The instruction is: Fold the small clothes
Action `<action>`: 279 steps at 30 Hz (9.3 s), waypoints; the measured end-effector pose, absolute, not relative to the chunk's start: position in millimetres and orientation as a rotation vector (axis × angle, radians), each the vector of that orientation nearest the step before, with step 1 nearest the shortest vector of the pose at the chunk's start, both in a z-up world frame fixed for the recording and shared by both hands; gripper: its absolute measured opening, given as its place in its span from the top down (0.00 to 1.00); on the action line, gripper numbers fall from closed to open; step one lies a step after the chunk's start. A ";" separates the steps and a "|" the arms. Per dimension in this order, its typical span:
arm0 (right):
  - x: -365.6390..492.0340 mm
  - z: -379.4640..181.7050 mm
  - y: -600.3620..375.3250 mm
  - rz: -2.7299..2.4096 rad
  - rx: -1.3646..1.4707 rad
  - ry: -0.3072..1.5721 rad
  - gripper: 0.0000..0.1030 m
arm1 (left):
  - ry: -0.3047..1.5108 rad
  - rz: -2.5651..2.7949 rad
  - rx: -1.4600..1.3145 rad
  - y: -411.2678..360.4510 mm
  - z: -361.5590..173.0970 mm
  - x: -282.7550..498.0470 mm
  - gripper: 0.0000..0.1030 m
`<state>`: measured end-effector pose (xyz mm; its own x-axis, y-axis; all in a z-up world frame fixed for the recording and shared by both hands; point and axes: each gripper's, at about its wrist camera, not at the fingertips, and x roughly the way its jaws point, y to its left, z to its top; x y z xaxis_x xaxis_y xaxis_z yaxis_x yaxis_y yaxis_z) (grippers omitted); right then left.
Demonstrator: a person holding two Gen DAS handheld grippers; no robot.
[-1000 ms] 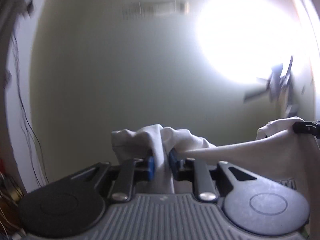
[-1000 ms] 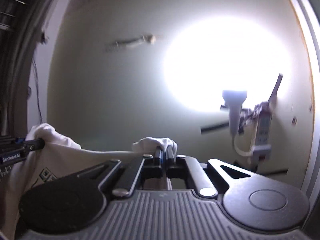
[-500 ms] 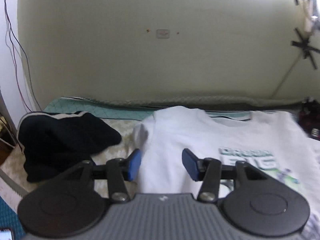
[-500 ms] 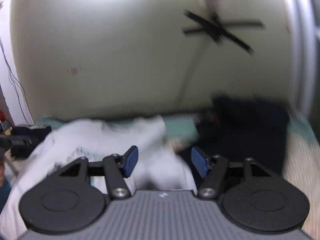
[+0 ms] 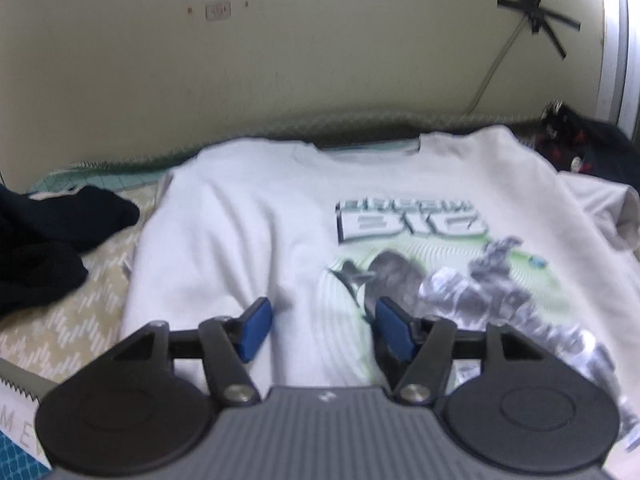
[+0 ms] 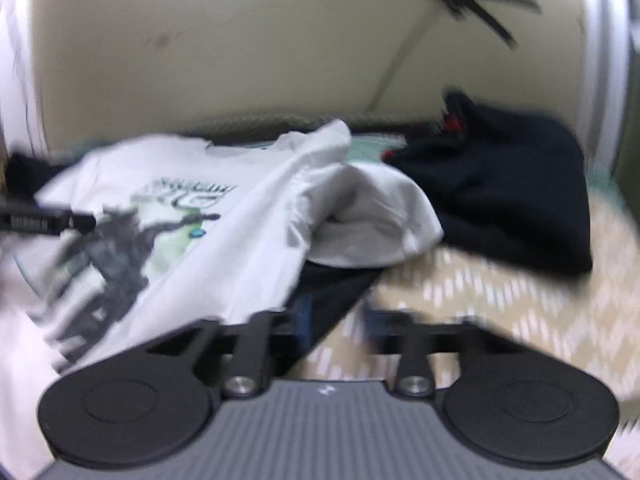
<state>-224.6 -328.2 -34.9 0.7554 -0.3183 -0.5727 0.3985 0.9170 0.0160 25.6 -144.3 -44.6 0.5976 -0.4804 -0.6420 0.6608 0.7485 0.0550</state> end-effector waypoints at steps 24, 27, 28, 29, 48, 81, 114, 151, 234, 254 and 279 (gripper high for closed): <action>-308.0 49.4 -417.8 -0.721 0.021 0.434 0.57 | 0.671 -0.694 0.279 -131.6 -42.1 29.9 0.25; -310.6 65.7 -434.4 -0.614 0.249 0.368 0.57 | 0.672 -0.695 0.275 -130.1 -41.9 31.1 0.25; -307.2 72.1 -433.4 -0.577 0.288 0.339 0.57 | 0.672 -0.695 0.272 -129.6 -41.7 31.3 0.25; -297.1 80.8 -433.7 -0.539 0.298 0.320 0.57 | 0.672 -0.695 0.268 -129.1 -41.6 31.4 0.25; -152.3 20.6 -385.1 -0.191 0.047 0.683 0.57 | 0.682 -0.715 0.237 -126.1 -40.5 33.7 0.19; -108.7 41.3 -330.4 -0.228 -0.017 0.588 0.62 | 0.541 -0.719 -0.071 -38.7 10.9 29.6 0.11; -23.6 23.0 -184.0 0.112 0.118 0.634 0.45 | 0.559 -0.583 -0.025 27.7 -22.0 -65.4 0.10; 19.1 70.9 -201.2 0.279 0.260 0.641 0.45 | 0.546 -0.662 -0.124 42.2 -20.4 -58.8 0.12; -176.2 3.2 -278.1 0.360 0.350 0.621 0.33 | 0.893 -0.434 -0.039 158.2 6.2 -151.1 0.89; -83.6 -20.4 -194.3 0.455 0.369 0.761 0.31 | 0.681 -0.184 -0.392 247.6 63.6 -90.4 0.45; -68.3 -43.4 -274.2 0.548 0.679 0.552 0.27 | 0.924 -0.128 -0.515 115.9 -6.4 128.3 0.91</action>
